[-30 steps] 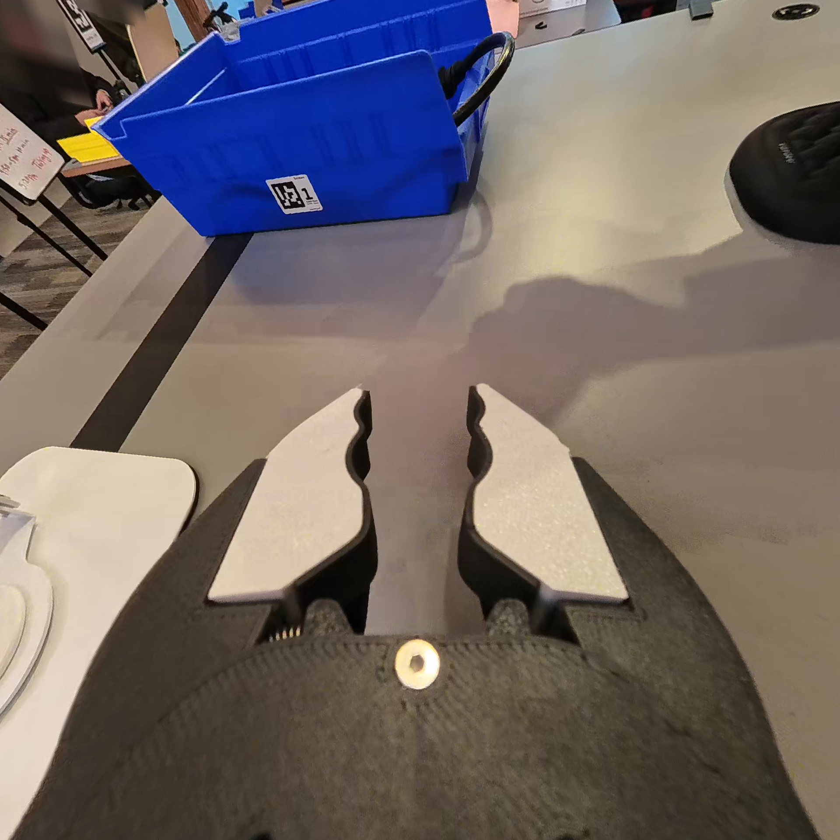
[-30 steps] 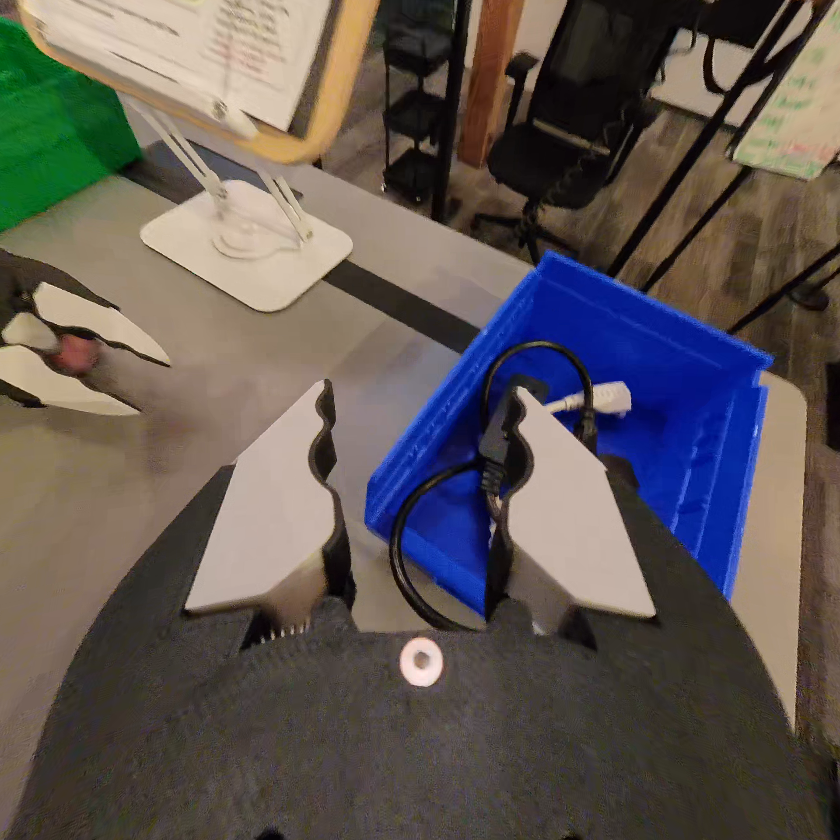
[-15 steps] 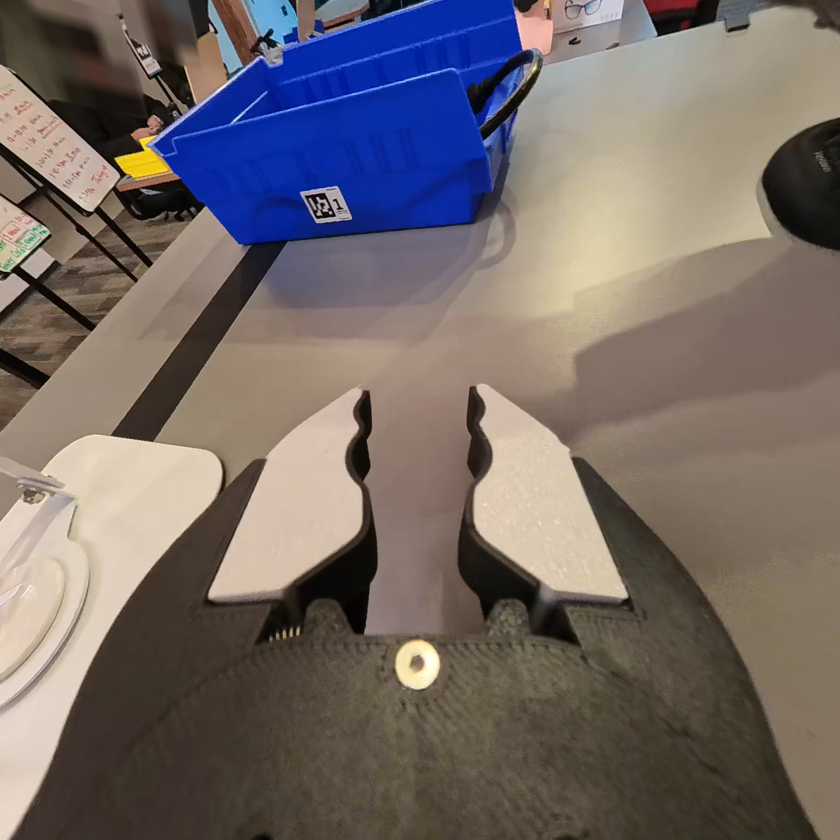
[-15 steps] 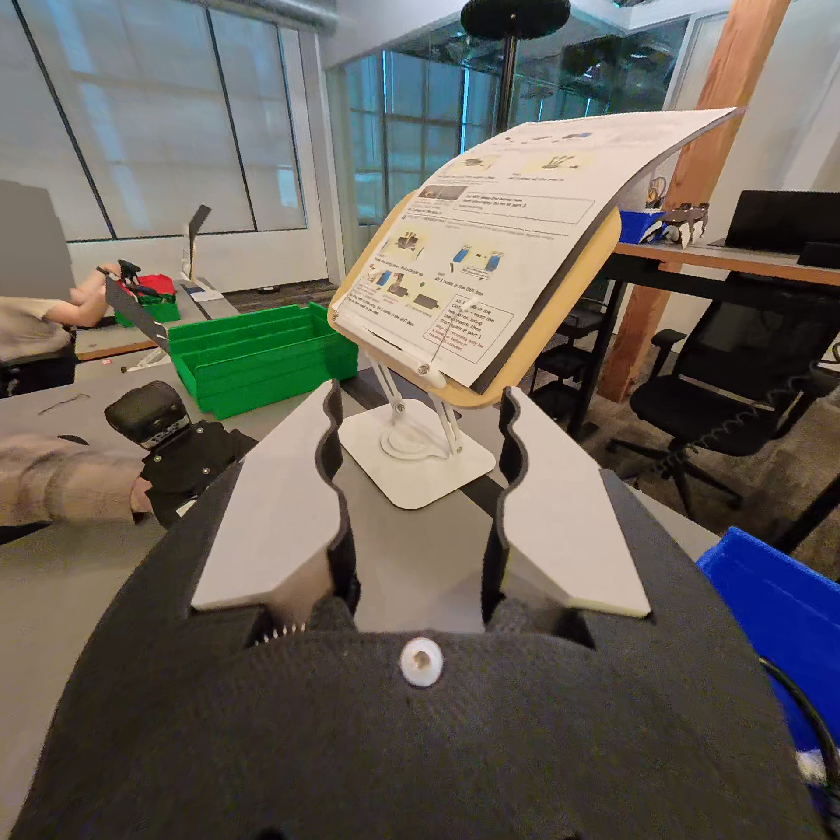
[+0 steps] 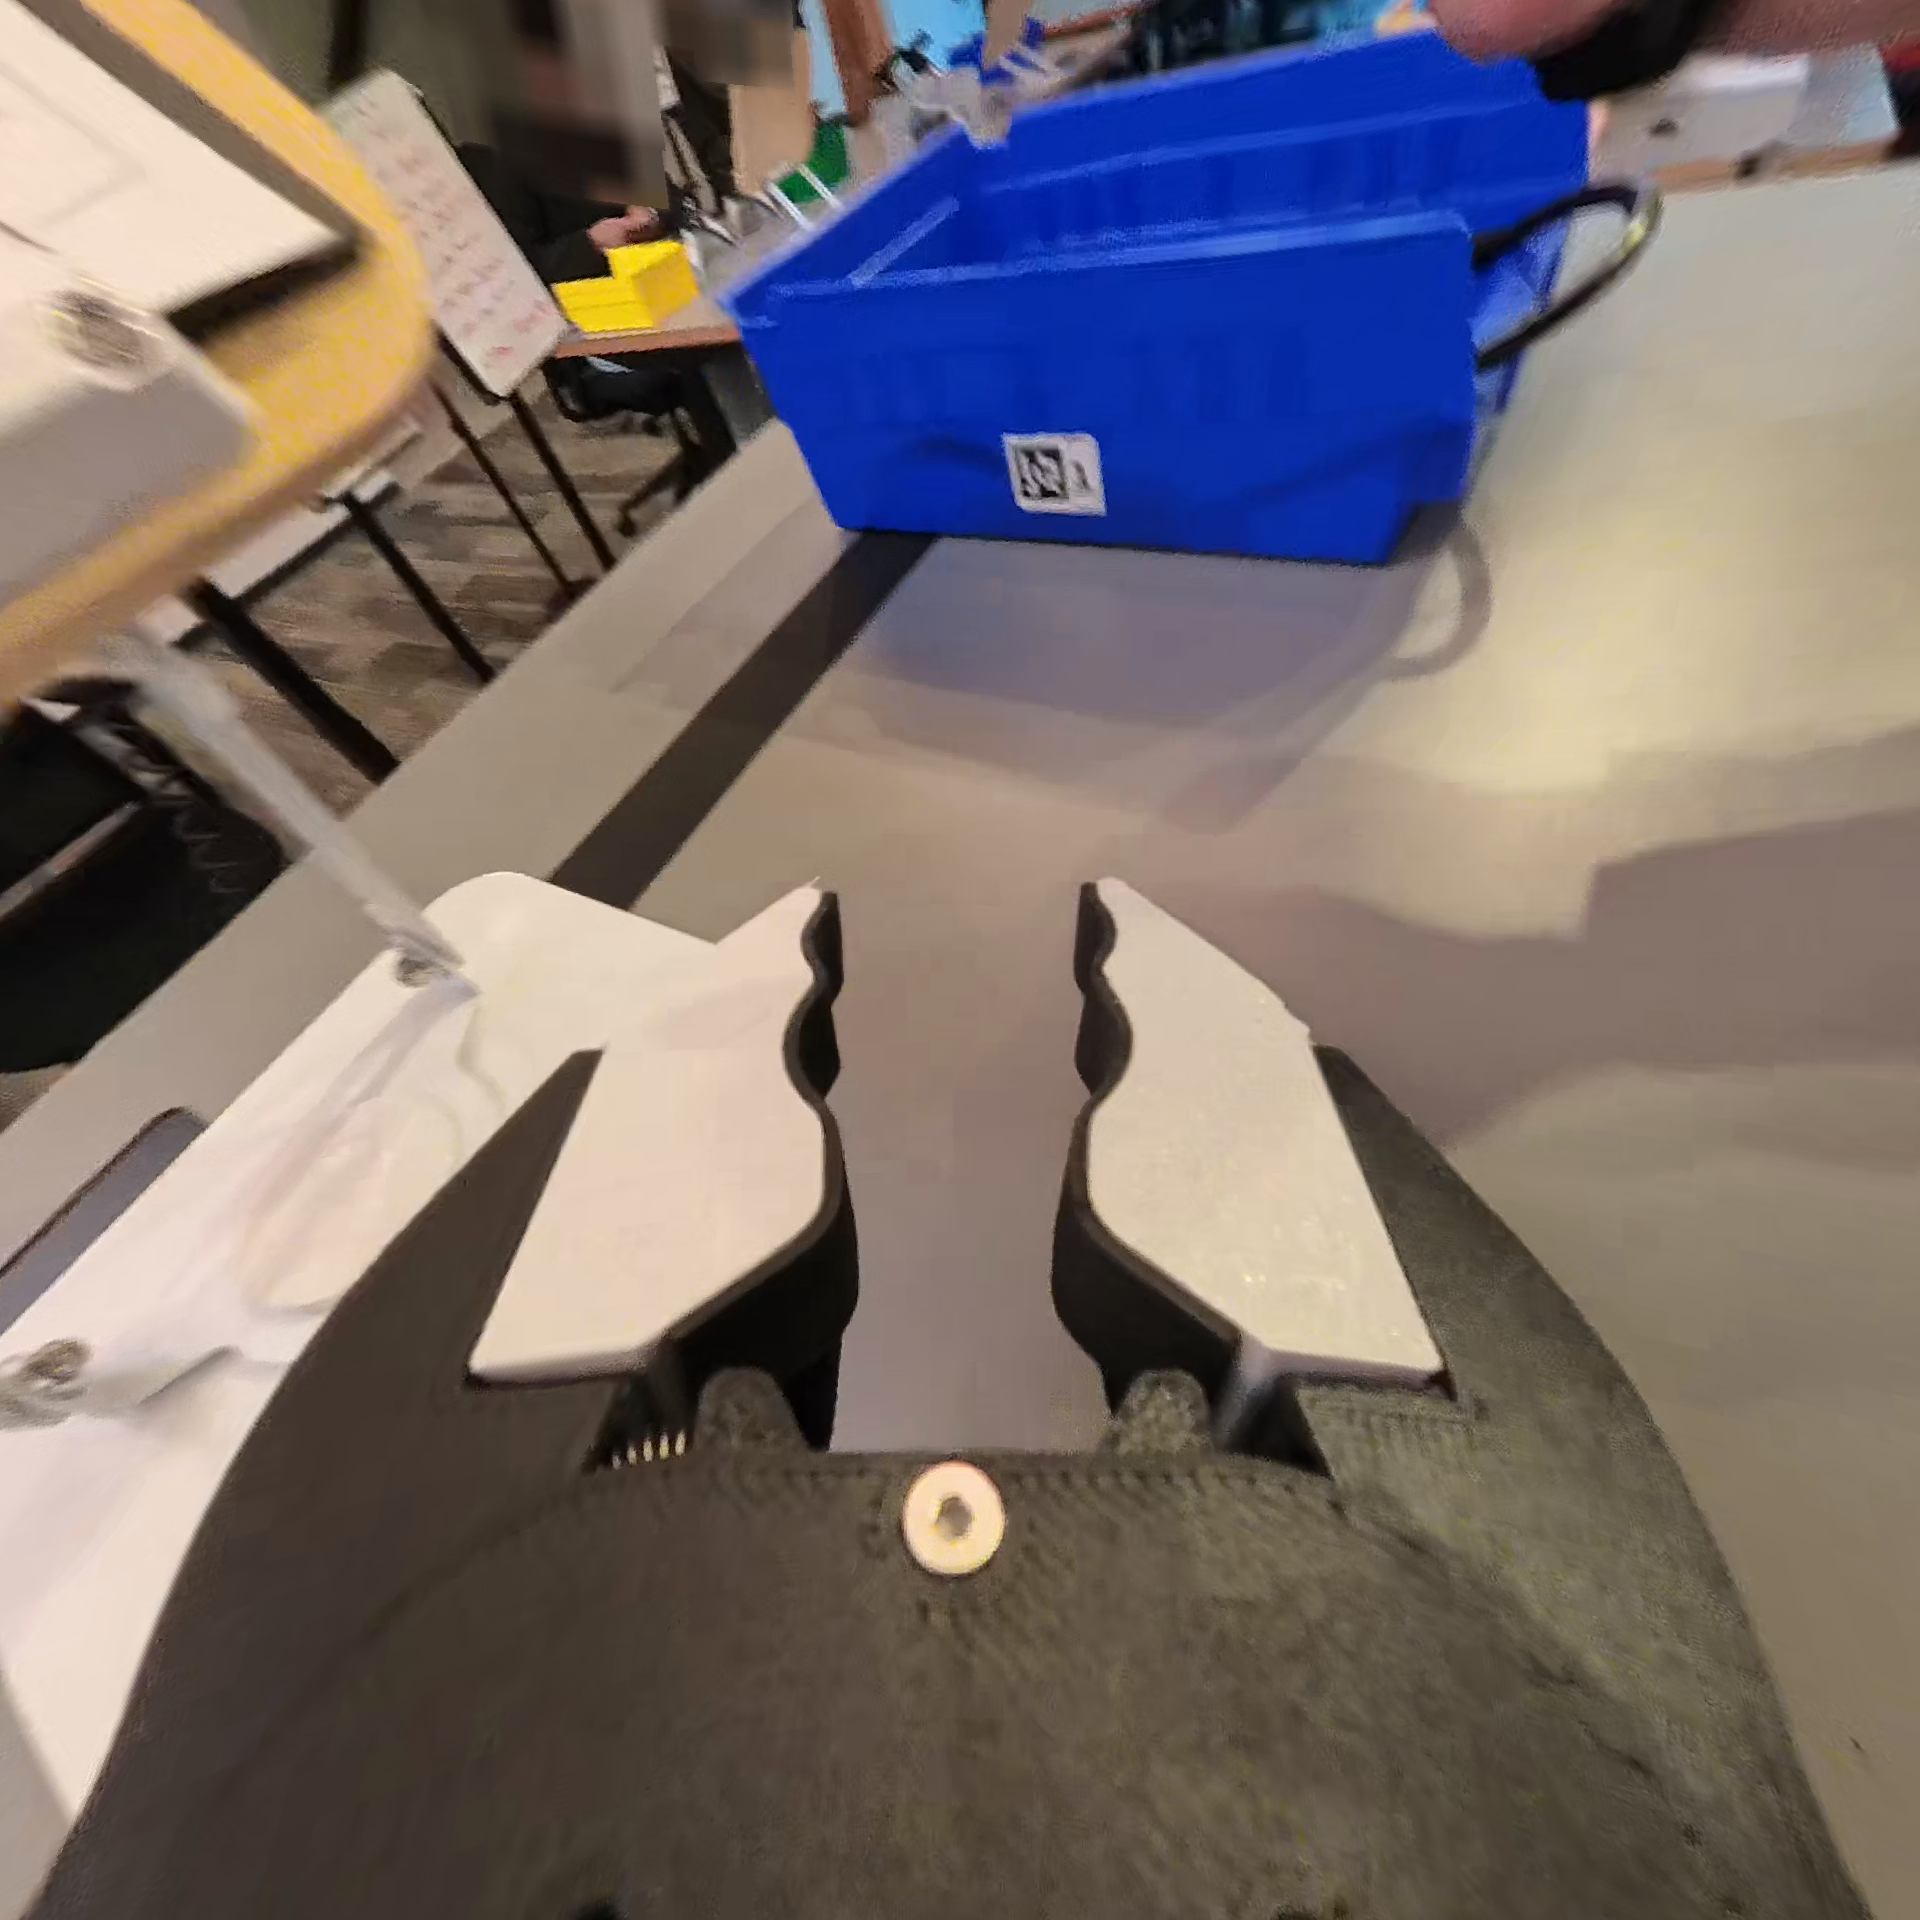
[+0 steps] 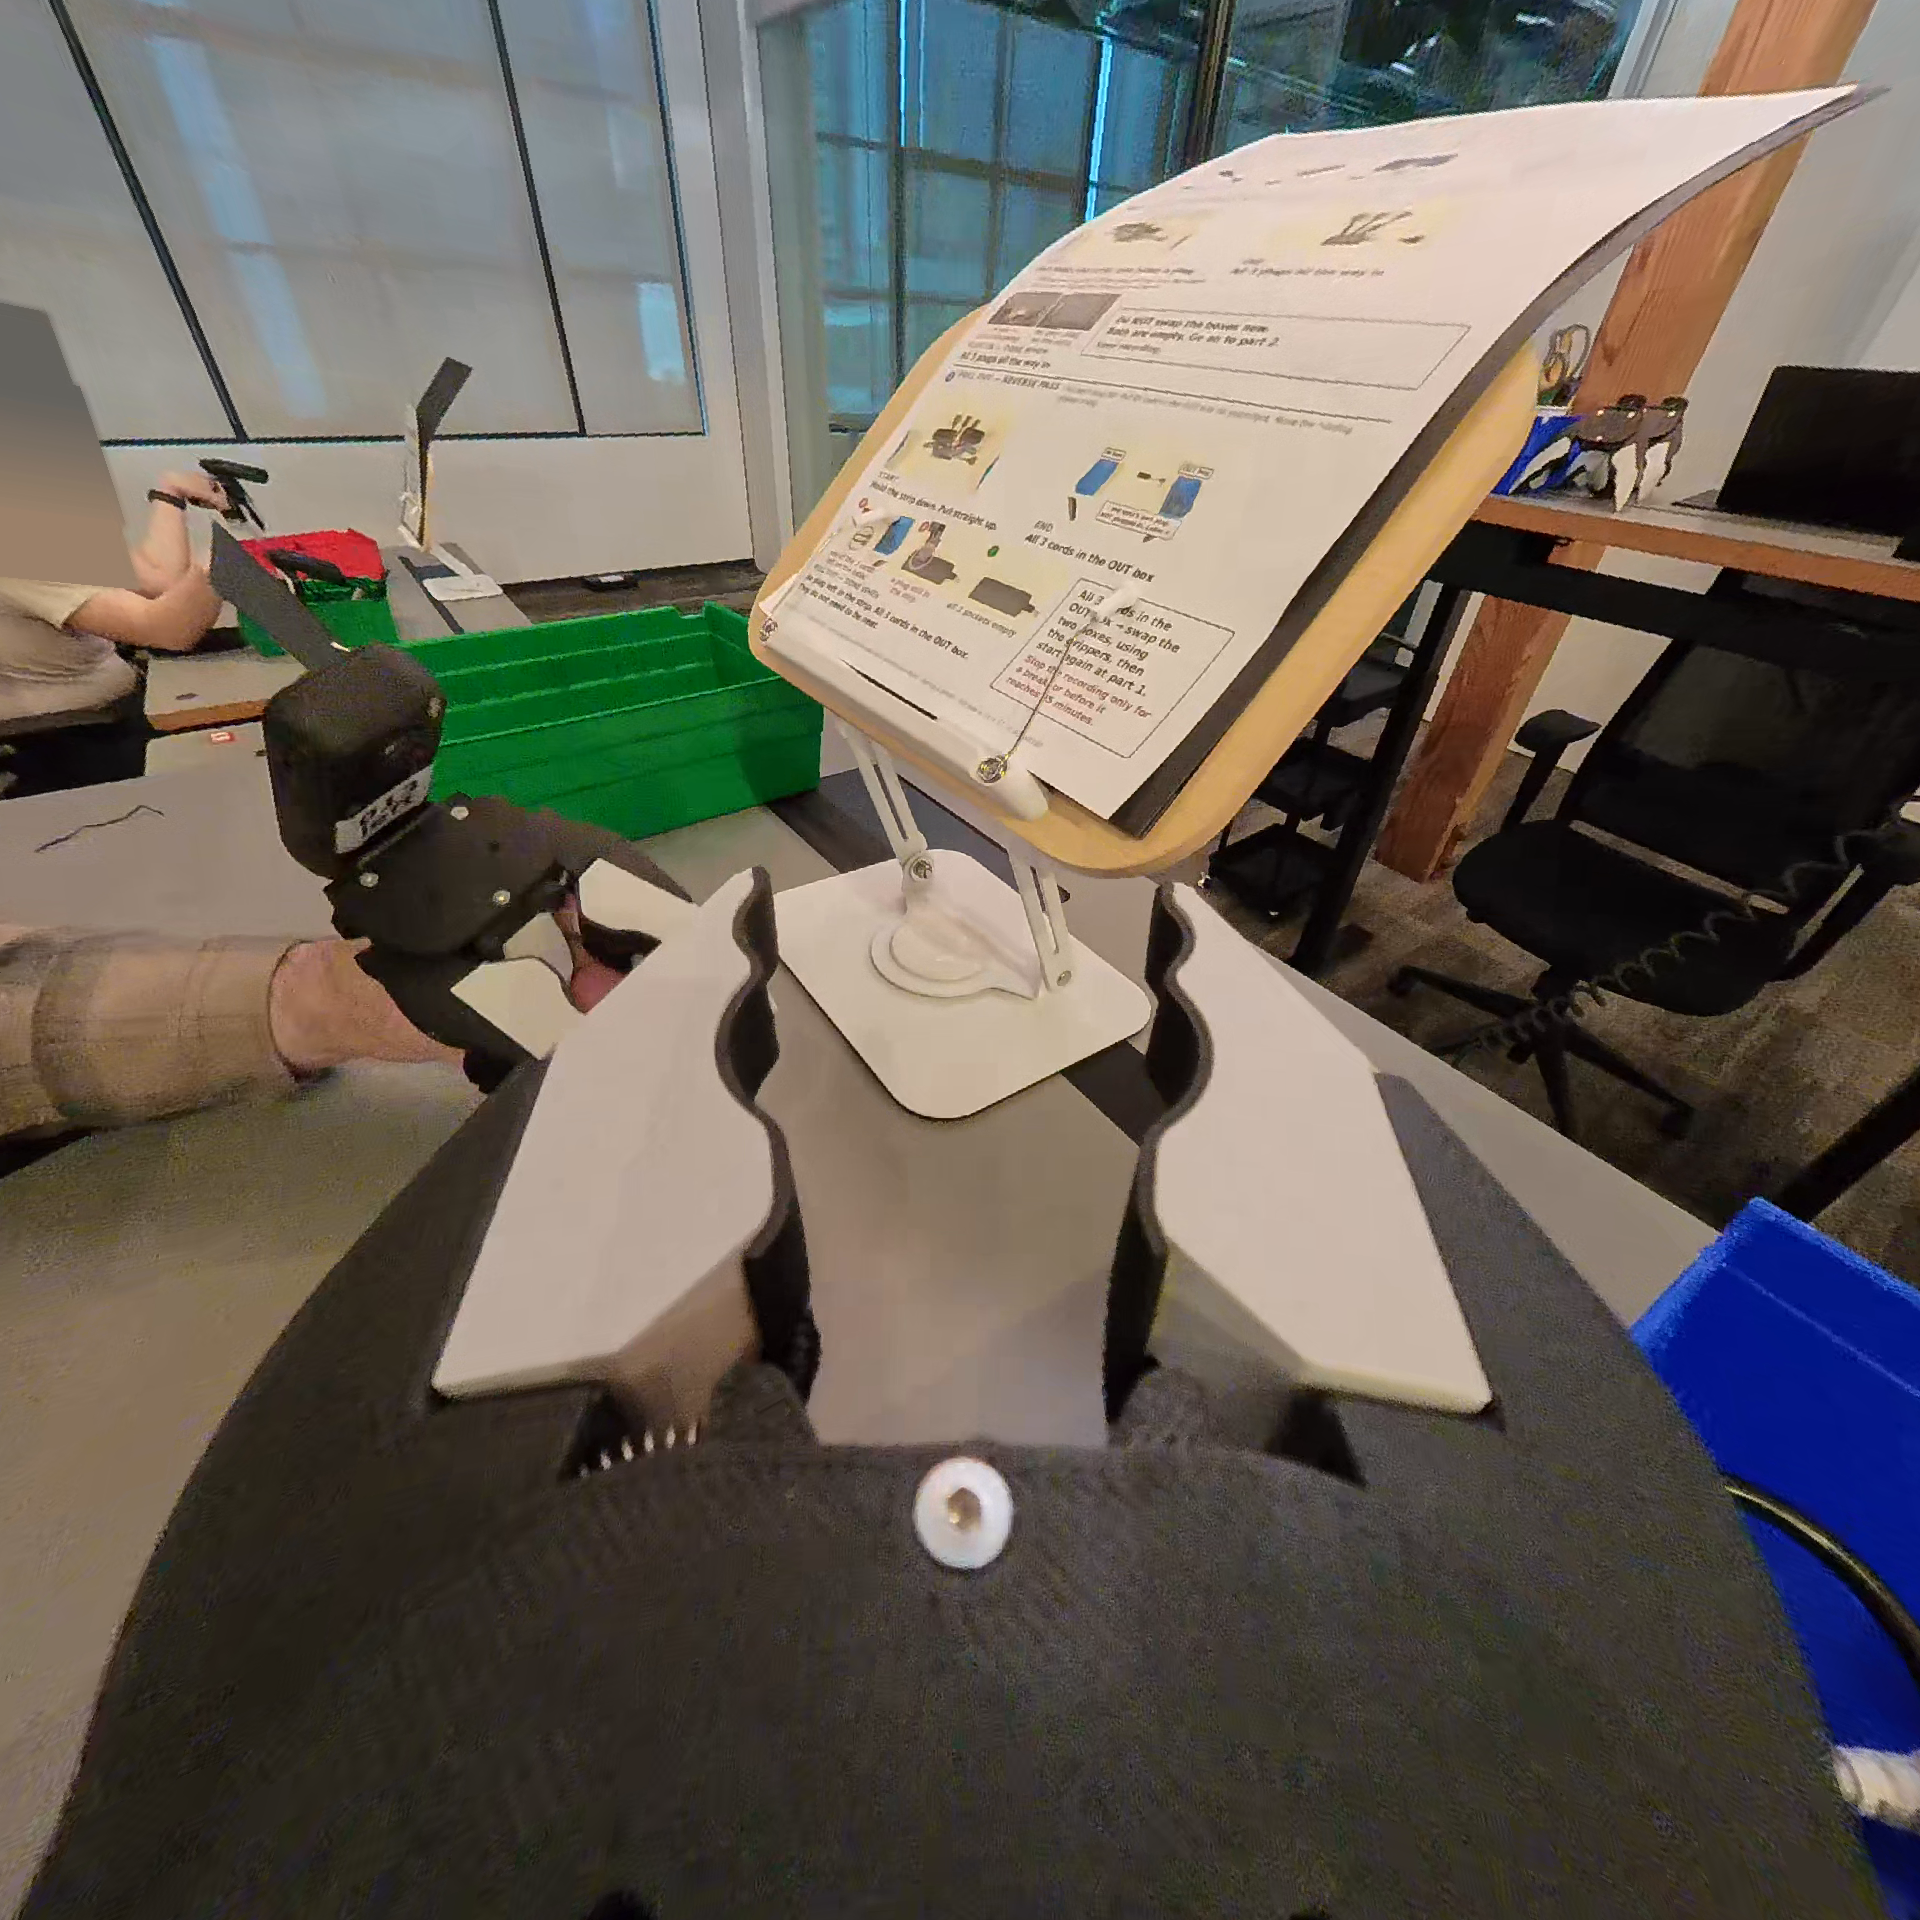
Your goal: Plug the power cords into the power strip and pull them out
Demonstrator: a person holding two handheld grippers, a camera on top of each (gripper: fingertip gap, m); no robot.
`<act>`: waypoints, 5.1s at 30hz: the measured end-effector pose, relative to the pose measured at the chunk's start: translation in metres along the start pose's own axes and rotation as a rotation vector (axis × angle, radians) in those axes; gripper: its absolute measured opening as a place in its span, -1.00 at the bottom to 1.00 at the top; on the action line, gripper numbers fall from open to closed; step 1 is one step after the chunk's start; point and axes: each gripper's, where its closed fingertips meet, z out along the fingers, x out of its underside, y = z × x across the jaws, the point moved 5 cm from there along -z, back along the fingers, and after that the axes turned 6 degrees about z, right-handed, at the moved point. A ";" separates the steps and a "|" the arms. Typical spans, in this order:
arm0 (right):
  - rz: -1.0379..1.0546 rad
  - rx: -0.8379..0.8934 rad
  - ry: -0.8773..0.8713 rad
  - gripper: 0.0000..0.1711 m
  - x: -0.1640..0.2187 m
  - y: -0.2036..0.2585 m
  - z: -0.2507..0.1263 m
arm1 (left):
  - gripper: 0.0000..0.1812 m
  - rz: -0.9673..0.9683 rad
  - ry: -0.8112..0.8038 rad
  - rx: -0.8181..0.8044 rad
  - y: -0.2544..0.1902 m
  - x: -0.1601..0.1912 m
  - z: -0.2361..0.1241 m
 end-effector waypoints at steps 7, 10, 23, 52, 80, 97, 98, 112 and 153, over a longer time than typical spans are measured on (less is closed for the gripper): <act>-0.140 0.150 0.084 -0.01 -0.030 -0.001 -0.023 | -0.51 0.009 0.067 -0.107 0.028 -0.006 -0.055; -0.181 0.274 0.139 0.06 -0.032 -0.016 -0.054 | -0.46 -0.030 0.100 -0.179 0.035 0.004 -0.091; -0.005 0.841 0.275 0.11 0.044 -0.115 -0.241 | -0.17 -0.213 0.297 -0.781 0.089 0.074 -0.287; 0.401 0.826 0.531 -0.08 0.165 -0.171 -0.238 | 0.05 -0.791 0.440 -0.786 0.186 0.245 -0.389; 0.345 0.690 0.659 -0.97 0.158 -0.175 -0.222 | -0.96 -0.736 0.421 -0.705 0.176 0.238 -0.379; 0.379 0.732 0.629 -0.96 0.161 -0.120 -0.219 | -0.94 -0.668 0.283 -0.668 0.144 0.213 -0.383; 0.382 0.731 0.627 -0.96 0.161 -0.115 -0.218 | -0.94 -0.663 0.273 -0.667 0.143 0.212 -0.383; 0.345 0.628 0.659 -0.96 0.163 -0.034 -0.184 | -0.93 -0.612 0.149 -0.684 0.121 0.193 -0.383; 0.479 0.234 0.770 -0.46 0.118 0.009 -0.068 | -0.94 -0.607 -0.179 -0.752 0.068 0.150 -0.450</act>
